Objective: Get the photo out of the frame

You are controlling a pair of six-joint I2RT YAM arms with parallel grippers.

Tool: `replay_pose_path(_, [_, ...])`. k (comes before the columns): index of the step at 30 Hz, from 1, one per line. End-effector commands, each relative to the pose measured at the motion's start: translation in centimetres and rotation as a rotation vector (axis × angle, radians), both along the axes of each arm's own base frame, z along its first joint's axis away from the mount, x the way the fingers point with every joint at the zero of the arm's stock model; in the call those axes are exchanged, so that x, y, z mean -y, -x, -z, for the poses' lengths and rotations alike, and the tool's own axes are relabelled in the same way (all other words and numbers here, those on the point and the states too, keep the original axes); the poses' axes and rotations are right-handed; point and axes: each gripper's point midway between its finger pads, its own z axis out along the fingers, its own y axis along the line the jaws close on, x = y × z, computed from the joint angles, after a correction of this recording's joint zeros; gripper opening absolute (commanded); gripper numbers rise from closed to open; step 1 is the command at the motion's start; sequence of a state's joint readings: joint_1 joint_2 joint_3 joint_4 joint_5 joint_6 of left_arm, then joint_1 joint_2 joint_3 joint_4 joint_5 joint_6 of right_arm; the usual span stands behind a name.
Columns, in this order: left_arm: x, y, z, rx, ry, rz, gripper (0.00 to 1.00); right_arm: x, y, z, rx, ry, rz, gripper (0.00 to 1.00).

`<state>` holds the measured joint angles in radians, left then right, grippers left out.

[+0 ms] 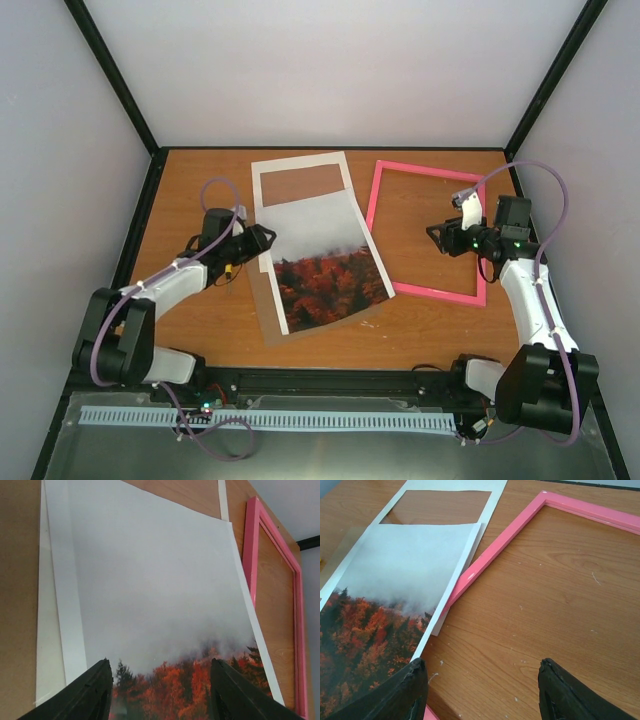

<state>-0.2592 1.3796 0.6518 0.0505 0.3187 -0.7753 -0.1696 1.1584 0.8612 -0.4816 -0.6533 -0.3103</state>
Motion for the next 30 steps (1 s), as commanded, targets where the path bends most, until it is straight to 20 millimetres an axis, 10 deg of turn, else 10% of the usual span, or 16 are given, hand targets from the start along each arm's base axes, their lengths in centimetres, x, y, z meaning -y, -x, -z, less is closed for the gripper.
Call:
replay_pose_path(1, [-0.7, 0.7, -2.1, 0.022, -0.028, 0.0, 0.55, -0.2, 0.0, -1.0, 0.028, -0.006, -0.019, 0.58])
replay_pose_path(12, [-1.4, 2.1, -11.6, 0.17, -0.136, 0.077, 0.63, 0.7, -0.4, -2.9, 0.06, 0.021, 0.036, 0.59])
replay_pose_path(21, [-6.3, -0.4, -17.2, 0.288, -0.415, -0.105, 0.86, 2.8, -1.1, -10.6, 0.192, 0.158, 0.124, 0.73])
replay_pose_path(24, [-8.6, -0.7, -17.1, 0.314, -0.448, -0.248, 0.98, 3.9, -1.2, -11.6, 0.238, 0.144, 0.224, 0.99])
replay_pose_path(30, [-11.3, 0.6, -14.1, 0.314, -0.475, -0.402, 1.0, 2.0, -0.2, -6.0, 0.217, 0.025, 0.166, 1.0])
